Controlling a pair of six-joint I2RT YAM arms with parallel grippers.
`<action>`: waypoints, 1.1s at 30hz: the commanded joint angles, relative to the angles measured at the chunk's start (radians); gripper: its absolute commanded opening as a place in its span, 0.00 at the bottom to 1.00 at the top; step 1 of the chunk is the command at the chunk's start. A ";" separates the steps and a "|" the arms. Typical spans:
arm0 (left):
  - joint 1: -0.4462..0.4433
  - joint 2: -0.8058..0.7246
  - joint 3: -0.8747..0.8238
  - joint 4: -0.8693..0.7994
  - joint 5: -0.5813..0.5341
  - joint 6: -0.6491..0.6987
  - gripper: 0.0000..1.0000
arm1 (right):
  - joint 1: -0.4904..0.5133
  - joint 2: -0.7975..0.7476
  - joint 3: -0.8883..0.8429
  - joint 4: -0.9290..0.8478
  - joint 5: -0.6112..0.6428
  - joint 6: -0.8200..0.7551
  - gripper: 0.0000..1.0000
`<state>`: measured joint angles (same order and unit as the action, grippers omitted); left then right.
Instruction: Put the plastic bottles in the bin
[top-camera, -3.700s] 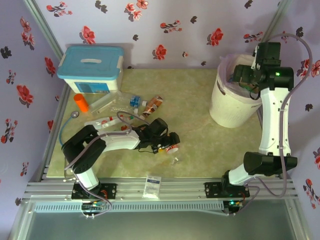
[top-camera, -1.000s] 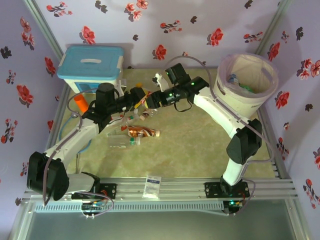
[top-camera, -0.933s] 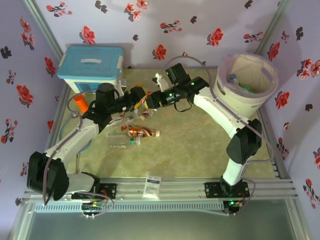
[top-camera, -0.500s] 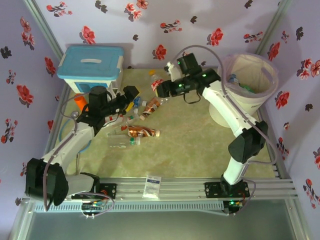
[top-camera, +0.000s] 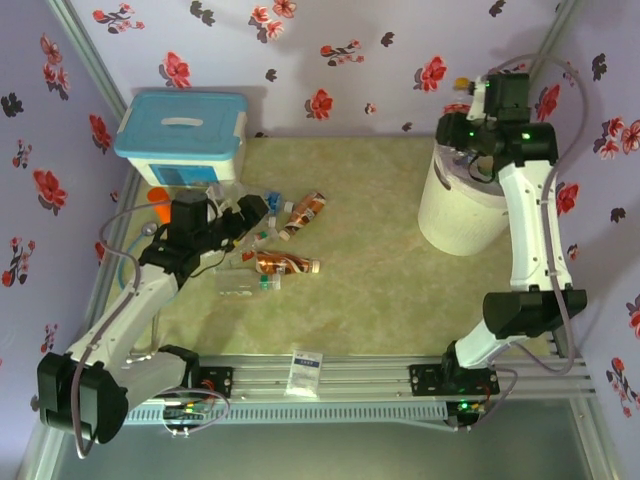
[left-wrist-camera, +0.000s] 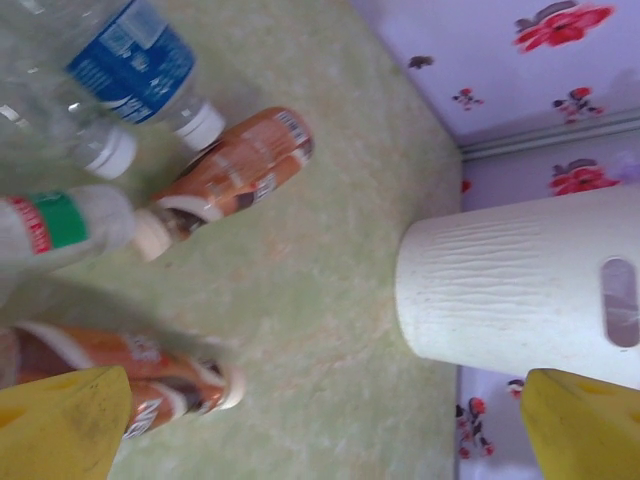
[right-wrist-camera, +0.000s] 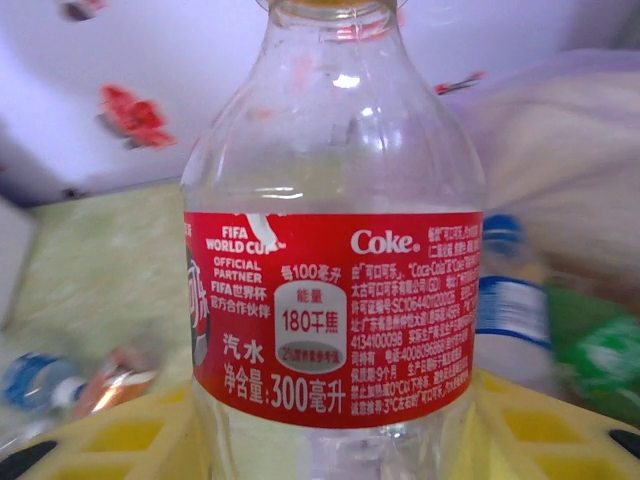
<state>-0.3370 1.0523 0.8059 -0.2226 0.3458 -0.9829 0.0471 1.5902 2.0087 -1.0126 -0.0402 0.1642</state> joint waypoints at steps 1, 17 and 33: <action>0.005 -0.060 -0.042 -0.101 -0.027 0.051 1.00 | -0.037 -0.006 0.006 -0.013 0.166 -0.036 0.46; 0.002 -0.193 -0.194 -0.241 -0.071 0.016 0.96 | -0.147 0.202 0.004 -0.125 0.205 -0.092 0.50; -0.074 -0.184 -0.332 -0.094 -0.158 -0.158 0.92 | -0.148 0.256 0.045 -0.204 0.199 -0.103 0.87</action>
<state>-0.3988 0.8536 0.4870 -0.3603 0.2195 -1.1088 -0.0994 1.8782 2.0075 -1.1908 0.1387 0.0624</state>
